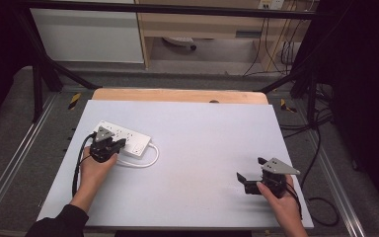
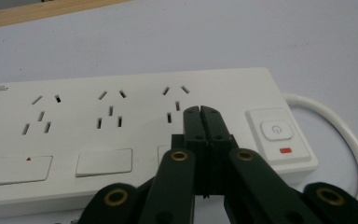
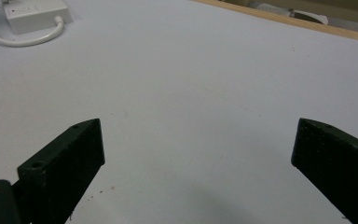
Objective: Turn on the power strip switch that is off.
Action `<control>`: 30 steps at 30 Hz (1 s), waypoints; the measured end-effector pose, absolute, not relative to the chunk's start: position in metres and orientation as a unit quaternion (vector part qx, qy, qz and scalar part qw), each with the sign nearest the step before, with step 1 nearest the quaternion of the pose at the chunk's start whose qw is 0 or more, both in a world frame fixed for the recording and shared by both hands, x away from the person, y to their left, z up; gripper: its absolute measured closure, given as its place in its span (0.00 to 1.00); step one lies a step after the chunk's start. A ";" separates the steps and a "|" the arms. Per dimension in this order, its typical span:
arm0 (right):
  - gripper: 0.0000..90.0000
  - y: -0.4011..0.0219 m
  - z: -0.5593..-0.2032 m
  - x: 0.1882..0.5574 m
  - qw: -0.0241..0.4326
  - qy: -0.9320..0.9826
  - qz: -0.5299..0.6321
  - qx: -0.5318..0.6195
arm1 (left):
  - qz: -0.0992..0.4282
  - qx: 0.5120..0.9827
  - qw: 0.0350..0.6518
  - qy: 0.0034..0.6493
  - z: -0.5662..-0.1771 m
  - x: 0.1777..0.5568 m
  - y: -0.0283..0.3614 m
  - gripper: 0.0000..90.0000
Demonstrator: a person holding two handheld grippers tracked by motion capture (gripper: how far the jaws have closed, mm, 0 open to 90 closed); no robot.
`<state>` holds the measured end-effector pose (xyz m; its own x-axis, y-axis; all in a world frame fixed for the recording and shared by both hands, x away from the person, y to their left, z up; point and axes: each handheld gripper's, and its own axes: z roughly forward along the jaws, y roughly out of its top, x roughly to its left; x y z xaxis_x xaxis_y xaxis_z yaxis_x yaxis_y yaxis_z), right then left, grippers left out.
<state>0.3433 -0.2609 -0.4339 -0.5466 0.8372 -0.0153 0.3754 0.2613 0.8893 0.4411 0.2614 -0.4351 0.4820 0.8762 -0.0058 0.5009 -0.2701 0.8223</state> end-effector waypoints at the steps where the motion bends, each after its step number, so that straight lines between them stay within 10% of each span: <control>1: 0.03 -0.261 -0.434 0.343 0.254 0.753 0.455 0.403 | 0.234 0.762 0.401 0.452 -0.435 0.441 0.261 1.00; 30: 0.03 -0.261 -0.434 0.343 0.255 0.752 0.455 0.403 | 0.234 0.766 0.396 0.448 -0.437 0.442 0.260 1.00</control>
